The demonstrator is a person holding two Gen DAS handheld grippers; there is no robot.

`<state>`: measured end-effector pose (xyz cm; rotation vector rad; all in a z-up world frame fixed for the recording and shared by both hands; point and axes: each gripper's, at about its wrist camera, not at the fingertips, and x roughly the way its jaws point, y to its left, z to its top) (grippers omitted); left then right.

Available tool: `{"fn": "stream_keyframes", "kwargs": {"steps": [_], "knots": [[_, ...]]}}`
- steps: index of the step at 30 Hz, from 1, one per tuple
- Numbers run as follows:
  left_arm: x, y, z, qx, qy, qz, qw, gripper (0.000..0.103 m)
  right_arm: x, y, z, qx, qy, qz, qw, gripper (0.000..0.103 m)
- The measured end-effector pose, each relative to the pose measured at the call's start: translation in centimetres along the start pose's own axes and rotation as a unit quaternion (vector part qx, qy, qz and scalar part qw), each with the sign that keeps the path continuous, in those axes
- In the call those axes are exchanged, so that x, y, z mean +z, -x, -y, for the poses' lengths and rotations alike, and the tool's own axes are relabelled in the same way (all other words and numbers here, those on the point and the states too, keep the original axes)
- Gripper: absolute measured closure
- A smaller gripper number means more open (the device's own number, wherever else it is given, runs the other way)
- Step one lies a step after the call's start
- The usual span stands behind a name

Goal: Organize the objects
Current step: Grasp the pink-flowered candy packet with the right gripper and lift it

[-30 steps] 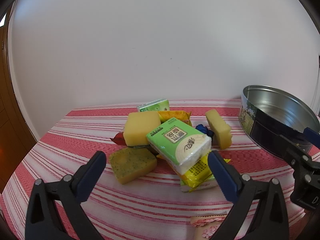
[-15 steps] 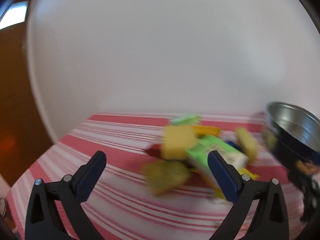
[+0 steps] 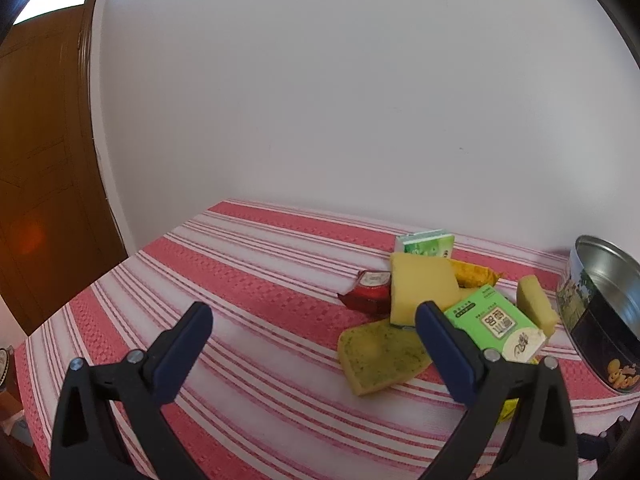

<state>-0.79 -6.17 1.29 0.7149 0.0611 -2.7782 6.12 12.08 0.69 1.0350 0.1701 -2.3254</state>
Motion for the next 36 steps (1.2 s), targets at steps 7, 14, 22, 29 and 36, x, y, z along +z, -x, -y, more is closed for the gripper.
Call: {"fn": "stream_keyframes", "kwargs": {"steps": [7, 14, 22, 29, 36], "knots": [[0.1, -0.4, 0.0, -0.013, 0.013, -0.017, 0.9997, 0.000, -0.4, -1.1, -0.3, 0.001, 0.020, -0.035, 0.999, 0.039], [-0.2, -0.9, 0.9, -0.048, 0.022, -0.030, 0.9982, 0.000, 0.3, 0.3, 1.1, -0.007, -0.013, 0.002, 1.000, 0.064], [0.0, -0.2, 3.0, -0.070, 0.002, -0.031, 0.9971, 0.000, 0.4, -0.6, 3.6, -0.025, -0.036, -0.011, 0.999, 0.074], [0.1, -0.6, 2.6, -0.062, 0.008, -0.033, 0.9975, 0.000, 0.3, -1.8, 4.2, 0.028, -0.089, -0.037, 0.995, 0.066], [0.5, -0.5, 1.9, -0.051, 0.015, -0.028, 0.9982, 0.000, -1.4, 0.9, 3.7, 0.031, -0.097, -0.026, 0.994, 0.055]]}}
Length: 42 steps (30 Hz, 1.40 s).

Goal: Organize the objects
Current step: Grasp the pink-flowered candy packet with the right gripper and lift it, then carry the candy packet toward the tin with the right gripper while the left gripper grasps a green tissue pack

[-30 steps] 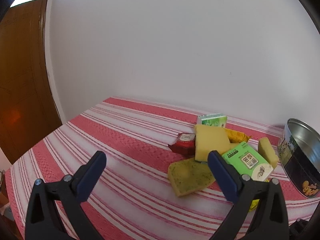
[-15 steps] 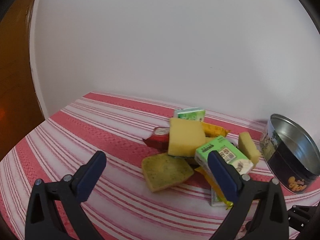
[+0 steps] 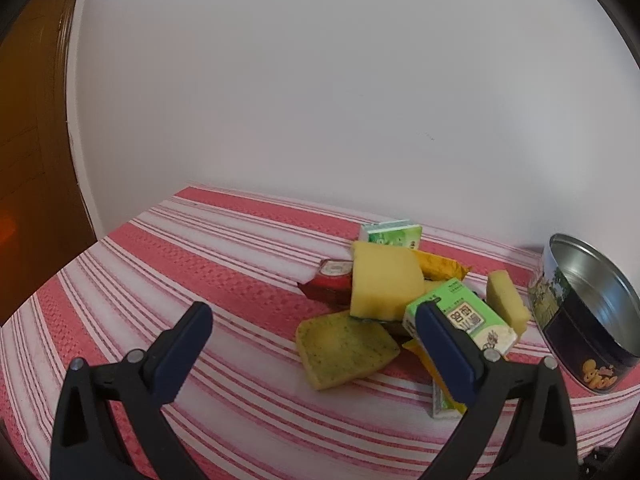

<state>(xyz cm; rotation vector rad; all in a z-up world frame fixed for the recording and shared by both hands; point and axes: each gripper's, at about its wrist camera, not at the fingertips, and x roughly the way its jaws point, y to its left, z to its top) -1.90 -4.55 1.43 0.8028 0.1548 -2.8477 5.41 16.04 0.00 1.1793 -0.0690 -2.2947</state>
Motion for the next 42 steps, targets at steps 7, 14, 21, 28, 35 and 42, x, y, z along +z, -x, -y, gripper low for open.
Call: {"fn": "stream_keyframes", "kwargs": {"steps": [7, 14, 21, 28, 35, 42], "knots": [[0.2, 0.2, -0.5, -0.004, 0.011, -0.001, 0.9999, 0.000, -2.1, -0.1, -2.9, -0.023, 0.050, -0.012, 0.998, 0.052], [0.2, 0.1, -0.4, -0.018, 0.013, -0.010, 0.9997, 0.000, -1.6, -1.4, -4.3, -0.108, 0.134, -0.002, 0.985, 0.062], [0.9, -0.4, 2.0, -0.049, 0.008, -0.043, 0.9979, 0.000, 3.8, 3.2, -0.2, -0.134, 0.096, 0.120, 0.979, 0.063], [1.7, -3.5, 7.3, -0.013, 0.003, -0.104, 0.9944, 0.010, 5.2, 5.6, 3.8, -0.204, 0.057, 0.219, 0.952, 0.063], [1.0, -4.4, 8.0, -0.032, 0.010, -0.100, 0.9944, 0.025, 5.8, 4.2, 6.7, -0.204, 0.030, 0.210, 0.956, 0.063], [1.0, -5.3, 6.4, -0.144, 0.058, -0.123, 0.9802, 0.059, 5.4, 4.3, 7.2, -0.202, 0.008, 0.208, 0.957, 0.063]]}}
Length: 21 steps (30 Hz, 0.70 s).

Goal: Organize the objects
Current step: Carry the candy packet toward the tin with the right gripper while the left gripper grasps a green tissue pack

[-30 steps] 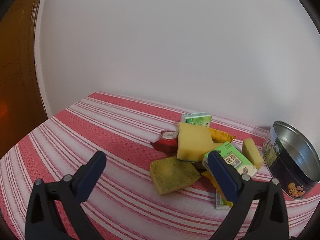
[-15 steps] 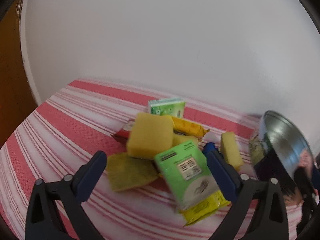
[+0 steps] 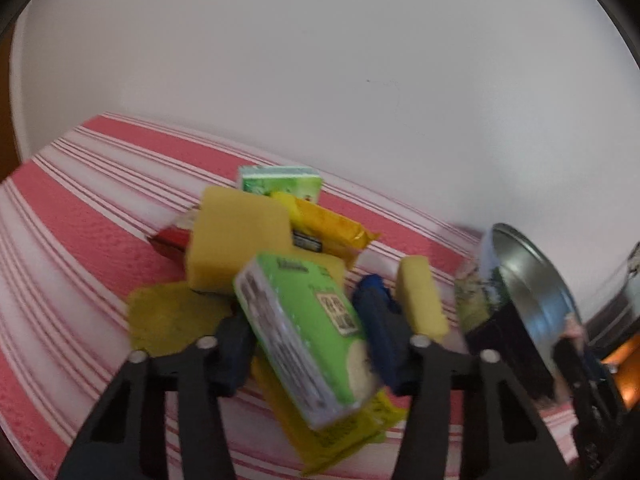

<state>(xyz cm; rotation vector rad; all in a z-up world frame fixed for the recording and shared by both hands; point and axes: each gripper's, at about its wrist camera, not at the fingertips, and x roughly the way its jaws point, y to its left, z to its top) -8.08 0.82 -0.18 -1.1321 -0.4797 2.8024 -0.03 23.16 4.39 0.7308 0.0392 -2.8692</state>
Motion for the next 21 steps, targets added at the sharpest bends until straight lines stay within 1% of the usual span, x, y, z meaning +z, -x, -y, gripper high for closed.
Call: {"fn": "stream_keyframes", "kwargs": {"steps": [1, 4, 5, 6, 7, 11, 14, 17, 21], "knots": [[0.0, 0.1, 0.1, -0.003, -0.003, 0.000, 1.0000, 0.063, -0.1, -0.1, 0.0, 0.000, -0.001, -0.002, 1.000, 0.063], [-0.1, 0.3, 0.5, -0.004, -0.022, 0.007, 0.9997, 0.070, -0.2, 0.0, 0.4, 0.004, -0.009, -0.003, 1.000, 0.063], [-0.1, 0.5, 0.7, -0.005, -0.024, 0.010, 0.9996, 0.074, -0.1, 0.2, 0.4, 0.004, -0.010, -0.001, 1.000, 0.063], [-0.1, 0.7, 0.8, -0.006, -0.026, 0.017, 0.9995, 0.078, -0.1, 0.4, 0.5, 0.004, -0.011, 0.003, 1.000, 0.063], [-0.1, 1.1, 1.0, -0.007, -0.029, 0.028, 0.9992, 0.079, 0.0, 0.6, 0.6, 0.004, -0.013, 0.007, 1.000, 0.063], [0.0, 2.4, 0.6, -0.027, -0.025, 0.058, 0.9976, 0.079, 0.3, 1.5, 1.1, 0.005, -0.026, 0.025, 0.999, 0.063], [0.1, 2.6, -0.1, -0.035, -0.019, 0.064, 0.9972, 0.079, 0.5, 1.8, 1.3, 0.006, -0.029, 0.029, 0.999, 0.063], [0.1, 3.1, 0.1, -0.044, -0.012, 0.078, 0.9959, 0.079, 0.6, 2.0, 1.4, 0.005, -0.030, 0.034, 0.999, 0.063], [-0.4, 4.9, 1.8, -0.038, -0.054, 0.111, 0.9917, 0.079, 1.1, 2.7, 2.5, -0.004, -0.040, 0.049, 0.998, 0.063]]}}
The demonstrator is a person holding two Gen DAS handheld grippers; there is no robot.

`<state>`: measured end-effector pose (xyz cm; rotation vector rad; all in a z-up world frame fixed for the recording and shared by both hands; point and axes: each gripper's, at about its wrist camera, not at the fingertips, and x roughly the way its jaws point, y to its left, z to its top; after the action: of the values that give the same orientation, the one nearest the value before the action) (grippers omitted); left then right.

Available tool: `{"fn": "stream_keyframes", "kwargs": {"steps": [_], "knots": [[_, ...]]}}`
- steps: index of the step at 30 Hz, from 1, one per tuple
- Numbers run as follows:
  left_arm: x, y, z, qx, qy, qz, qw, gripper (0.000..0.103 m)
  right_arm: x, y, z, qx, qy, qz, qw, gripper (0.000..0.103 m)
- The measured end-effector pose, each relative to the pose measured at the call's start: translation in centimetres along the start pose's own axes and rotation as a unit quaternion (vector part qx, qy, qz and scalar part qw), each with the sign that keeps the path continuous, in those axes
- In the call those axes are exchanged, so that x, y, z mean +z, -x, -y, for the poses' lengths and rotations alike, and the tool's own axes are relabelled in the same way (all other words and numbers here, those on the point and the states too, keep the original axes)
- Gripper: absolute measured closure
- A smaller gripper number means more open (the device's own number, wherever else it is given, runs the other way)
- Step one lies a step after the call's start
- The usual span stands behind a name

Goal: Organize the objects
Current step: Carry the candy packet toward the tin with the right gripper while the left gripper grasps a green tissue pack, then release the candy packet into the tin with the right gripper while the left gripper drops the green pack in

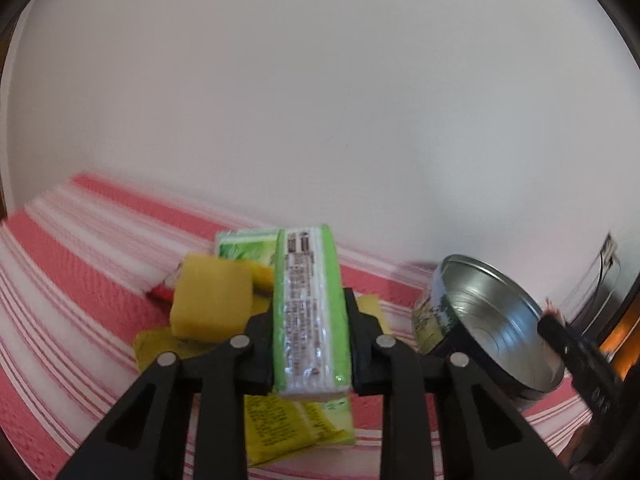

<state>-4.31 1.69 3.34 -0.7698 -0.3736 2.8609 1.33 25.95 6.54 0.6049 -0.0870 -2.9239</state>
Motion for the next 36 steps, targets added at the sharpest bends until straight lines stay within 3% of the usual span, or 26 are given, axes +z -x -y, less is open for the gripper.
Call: {"fn": "stream_keyframes", "kwargs": {"steps": [10, 17, 25, 30, 31, 32, 33, 34, 36], "knots": [[0.5, -2.6, 10.3, -0.061, -0.077, -0.009, 0.9952, 0.079, 1.4, 0.8, 8.5, -0.068, -0.083, 0.029, 0.994, 0.063], [-0.6, -5.7, 17.4, -0.087, -0.118, -0.034, 0.9886, 0.079, 0.5, -1.0, 13.0, -0.093, -0.107, 0.000, 0.990, 0.063], [-2.2, -9.6, 20.4, -0.095, -0.123, -0.076, 0.9848, 0.079, -0.4, -3.4, 14.2, -0.101, -0.104, -0.042, 0.988, 0.062], [-2.8, -10.3, 19.7, -0.073, -0.126, -0.093, 0.9850, 0.075, -0.9, -4.4, 14.8, -0.101, -0.111, -0.057, 0.987, 0.057], [-2.7, -10.3, 19.5, -0.067, -0.119, -0.090, 0.9865, 0.067, -0.9, -4.5, 14.9, -0.100, -0.114, -0.059, 0.987, 0.055], [-2.6, -10.2, 19.4, -0.063, -0.116, -0.086, 0.9875, 0.047, -1.0, -4.6, 15.0, -0.099, -0.116, -0.060, 0.987, 0.051], [-2.5, -10.1, 19.2, -0.061, -0.114, -0.083, 0.9882, 0.036, -1.0, -4.5, 15.1, -0.098, -0.118, -0.058, 0.986, 0.042], [-2.4, -9.7, 19.2, -0.054, -0.110, -0.074, 0.9897, 0.027, -1.0, -4.4, 15.2, -0.097, -0.120, -0.055, 0.986, 0.036], [-1.9, -8.6, 18.1, -0.045, -0.106, -0.054, 0.9919, 0.019, -0.9, -3.8, 15.5, -0.102, -0.128, -0.039, 0.986, 0.033]]}}
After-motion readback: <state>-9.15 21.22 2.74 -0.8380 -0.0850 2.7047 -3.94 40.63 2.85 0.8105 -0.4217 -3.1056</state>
